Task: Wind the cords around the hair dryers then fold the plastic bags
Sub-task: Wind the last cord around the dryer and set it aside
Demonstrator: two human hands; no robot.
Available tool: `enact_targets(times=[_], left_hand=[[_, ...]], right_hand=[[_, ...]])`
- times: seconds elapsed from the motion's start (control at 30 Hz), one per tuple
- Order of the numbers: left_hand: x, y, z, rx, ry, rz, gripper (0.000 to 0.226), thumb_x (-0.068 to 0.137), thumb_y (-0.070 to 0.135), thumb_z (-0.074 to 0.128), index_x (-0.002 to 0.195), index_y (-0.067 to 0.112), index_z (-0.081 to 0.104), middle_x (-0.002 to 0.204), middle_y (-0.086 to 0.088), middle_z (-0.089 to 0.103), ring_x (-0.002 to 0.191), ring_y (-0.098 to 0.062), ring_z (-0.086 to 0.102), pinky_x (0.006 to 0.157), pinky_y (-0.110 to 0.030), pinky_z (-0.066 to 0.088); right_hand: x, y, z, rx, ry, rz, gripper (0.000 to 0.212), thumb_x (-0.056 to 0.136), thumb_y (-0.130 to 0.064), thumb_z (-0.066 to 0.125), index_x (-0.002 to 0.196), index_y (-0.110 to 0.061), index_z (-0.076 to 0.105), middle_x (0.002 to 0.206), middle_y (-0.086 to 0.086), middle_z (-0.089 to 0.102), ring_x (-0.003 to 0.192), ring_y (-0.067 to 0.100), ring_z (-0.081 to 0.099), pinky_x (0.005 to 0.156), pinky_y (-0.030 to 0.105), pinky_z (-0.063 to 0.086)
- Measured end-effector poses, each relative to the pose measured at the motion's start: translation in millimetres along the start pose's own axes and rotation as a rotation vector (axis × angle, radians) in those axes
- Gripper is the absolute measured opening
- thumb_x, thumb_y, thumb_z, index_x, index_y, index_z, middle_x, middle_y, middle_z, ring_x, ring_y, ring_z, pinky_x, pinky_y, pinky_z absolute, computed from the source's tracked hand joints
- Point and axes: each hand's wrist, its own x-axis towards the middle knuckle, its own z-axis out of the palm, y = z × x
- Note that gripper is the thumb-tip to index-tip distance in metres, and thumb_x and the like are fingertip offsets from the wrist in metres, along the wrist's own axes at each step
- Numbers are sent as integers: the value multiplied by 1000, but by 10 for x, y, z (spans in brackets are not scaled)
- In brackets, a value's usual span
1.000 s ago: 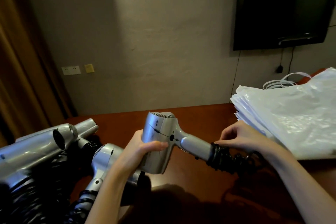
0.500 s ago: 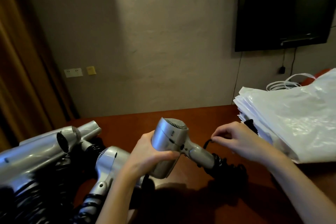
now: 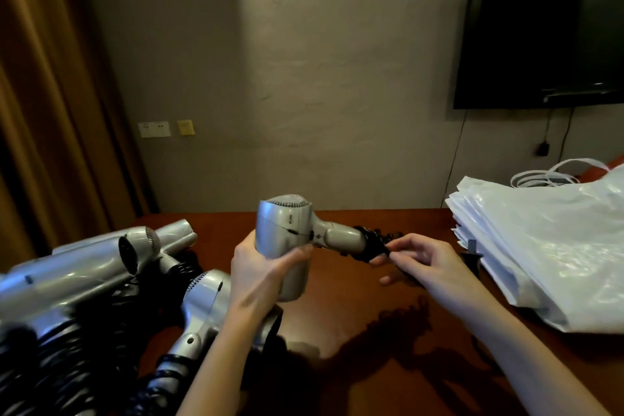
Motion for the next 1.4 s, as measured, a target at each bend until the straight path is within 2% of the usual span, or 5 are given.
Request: enact_targets(times=[0.53,0.83,0.93,1.0,1.4], left_hand=[[-61,11,148,-412,-44,-232,79,36,44,80,106,9,67,86,-11,72,70,-20,69,51,-31,55],[-33,14,40,-438,-342,-304,66,42,38,76,97,2,68,78,-19,64,64,-27,64,51,-32,53],[-52,61,5,-382,-473,-291,59,42,33,76,93,4,67,74,-19,65,60,-30,66,48,-33,54],[-68,85,-5,-304,-535,-260,58,43,32,76,94,7,66,77,-18,67,65,-31,67,52,-34,55],[-86,84,-55,-193,-558,-179,67,42,32,76,101,4,61,75,-16,70,66,-32,69,54,-36,55]], right_hand=[[-47,130,244,421,-146,146,36,84,-28,59,102,3,63,88,17,74,88,45,66,78,39,57],[-61,218,-7,-88,-211,181,70,46,-87,62,68,-21,63,67,-7,65,63,-2,56,68,27,42],[-23,244,-160,2,-206,95,35,51,-70,78,68,-40,71,108,1,59,87,14,62,93,53,47],[57,254,-280,-112,-312,29,4,77,-32,76,75,-30,73,77,0,72,77,11,67,88,50,52],[153,327,-533,-335,-256,19,47,81,-9,71,39,-29,62,46,-10,55,49,-3,51,62,18,40]])
